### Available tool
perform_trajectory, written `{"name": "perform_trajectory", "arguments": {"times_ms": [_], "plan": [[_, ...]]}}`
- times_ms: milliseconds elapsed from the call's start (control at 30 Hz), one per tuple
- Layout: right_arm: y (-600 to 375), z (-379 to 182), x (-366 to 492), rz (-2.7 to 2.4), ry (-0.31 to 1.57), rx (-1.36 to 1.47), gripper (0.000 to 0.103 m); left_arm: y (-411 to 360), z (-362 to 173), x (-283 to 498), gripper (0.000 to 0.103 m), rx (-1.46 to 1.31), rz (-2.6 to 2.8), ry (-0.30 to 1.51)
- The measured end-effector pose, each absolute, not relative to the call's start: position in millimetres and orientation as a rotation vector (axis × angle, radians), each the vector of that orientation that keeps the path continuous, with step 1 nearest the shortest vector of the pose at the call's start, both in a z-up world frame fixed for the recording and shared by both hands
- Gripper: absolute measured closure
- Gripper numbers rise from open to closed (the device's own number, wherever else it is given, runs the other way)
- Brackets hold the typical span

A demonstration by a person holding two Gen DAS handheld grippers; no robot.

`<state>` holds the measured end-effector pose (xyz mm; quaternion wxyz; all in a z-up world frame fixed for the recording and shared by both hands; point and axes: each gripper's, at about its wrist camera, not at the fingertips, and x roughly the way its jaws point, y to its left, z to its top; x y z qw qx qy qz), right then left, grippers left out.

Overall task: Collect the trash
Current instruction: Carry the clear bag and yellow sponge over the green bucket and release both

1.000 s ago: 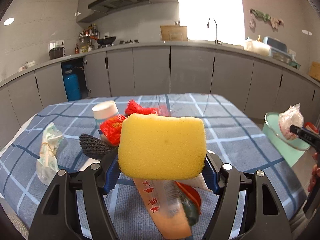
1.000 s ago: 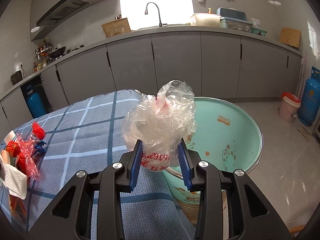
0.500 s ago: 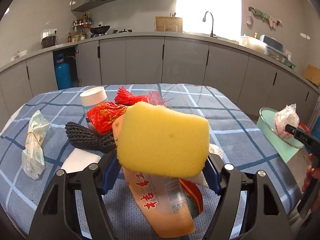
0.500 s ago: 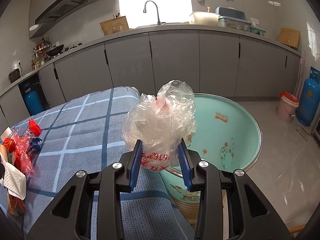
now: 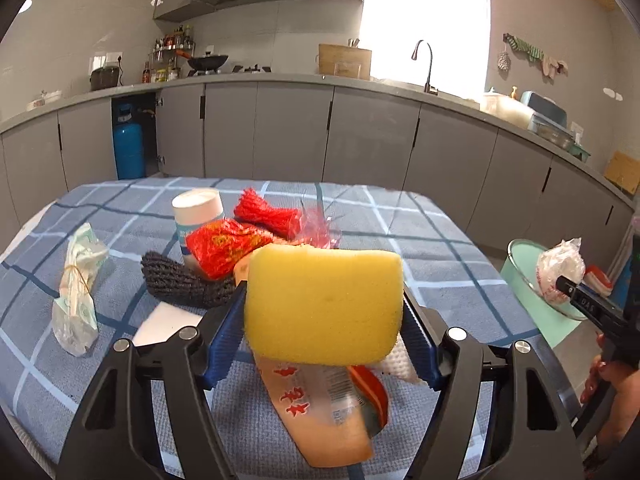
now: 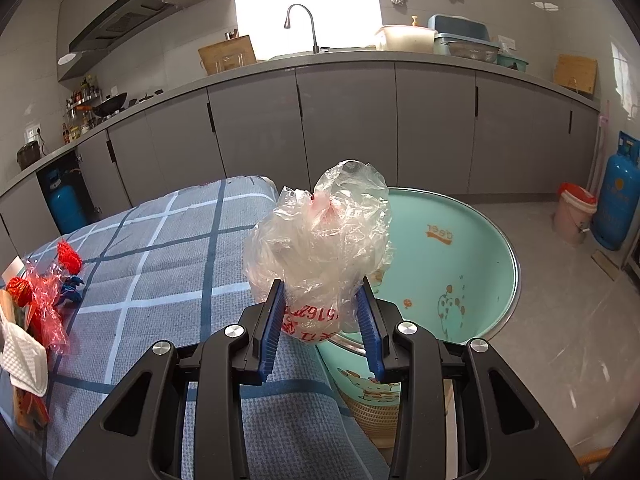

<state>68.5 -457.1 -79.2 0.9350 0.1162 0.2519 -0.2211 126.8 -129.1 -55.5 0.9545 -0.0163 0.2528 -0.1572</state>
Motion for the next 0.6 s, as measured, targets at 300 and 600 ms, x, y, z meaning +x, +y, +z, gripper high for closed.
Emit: {"name": "perform_trajectory", "arguments": {"times_ms": [300, 600], "plan": [[-467.6, -80.0, 64.9, -0.474, 0.507, 0.256, 0.067, -149.5, -50.2, 128.2, 0.034, 0.005, -0.361, 0.509], [-492.7, -77.6, 61.7, -0.531, 0.514, 0.281, 0.067, -194.4, -60.6, 141.0, 0.034, 0.076, -0.419, 0.539]]}}
